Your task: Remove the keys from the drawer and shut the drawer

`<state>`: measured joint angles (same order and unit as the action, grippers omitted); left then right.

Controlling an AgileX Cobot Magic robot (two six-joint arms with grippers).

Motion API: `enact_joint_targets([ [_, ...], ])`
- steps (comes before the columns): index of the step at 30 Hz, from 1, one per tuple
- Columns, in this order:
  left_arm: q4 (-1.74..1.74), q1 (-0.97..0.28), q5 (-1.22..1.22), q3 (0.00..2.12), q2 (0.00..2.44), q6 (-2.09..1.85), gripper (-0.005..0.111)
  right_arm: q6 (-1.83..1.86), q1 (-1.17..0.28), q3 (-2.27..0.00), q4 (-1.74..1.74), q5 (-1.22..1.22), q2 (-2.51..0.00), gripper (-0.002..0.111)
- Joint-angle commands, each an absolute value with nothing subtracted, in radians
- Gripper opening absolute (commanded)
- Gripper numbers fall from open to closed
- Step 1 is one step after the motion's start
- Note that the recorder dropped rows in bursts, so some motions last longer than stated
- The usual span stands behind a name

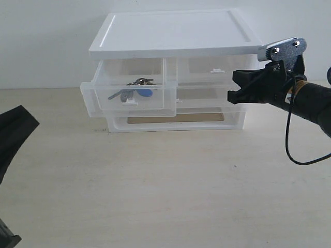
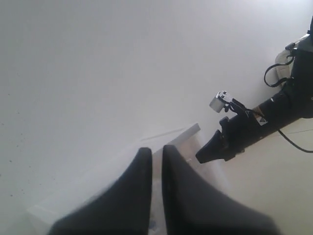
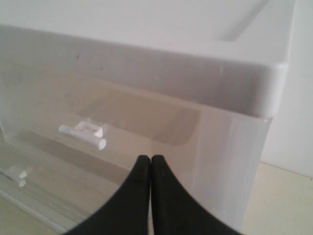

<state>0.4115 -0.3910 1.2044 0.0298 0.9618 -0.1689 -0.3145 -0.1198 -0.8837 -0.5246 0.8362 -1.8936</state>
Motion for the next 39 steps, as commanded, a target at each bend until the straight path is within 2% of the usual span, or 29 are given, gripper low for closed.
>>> enact_joint_targets([
  [1,0.399,-0.380,1.199,0.027,0.866,-0.180,0.005,-0.312,-0.113,-0.900,-0.455,0.817,-1.893,0.000],
  [7,0.427,-0.298,1.148,0.027,0.692,-0.079,0.005,-0.312,-0.113,-0.900,-0.455,0.817,-1.893,0.000],
  [11,0.471,-0.189,1.089,0.027,0.553,0.106,0.005,-0.312,-0.113,-0.900,-0.455,0.817,-1.893,0.000],
  [19,0.494,0.016,0.780,0.027,0.210,0.436,0.005,-0.312,-0.113,-0.900,-0.455,0.817,-1.893,0.000],
  [25,0.494,0.038,0.573,0.027,0.004,0.507,0.005,-0.312,-0.113,-0.900,-0.455,0.817,-1.893,0.000],
  [39,0.494,0.038,0.537,0.011,0.000,0.574,0.005,-0.312,-0.113,-0.900,-0.455,0.817,-1.893,0.000],
])
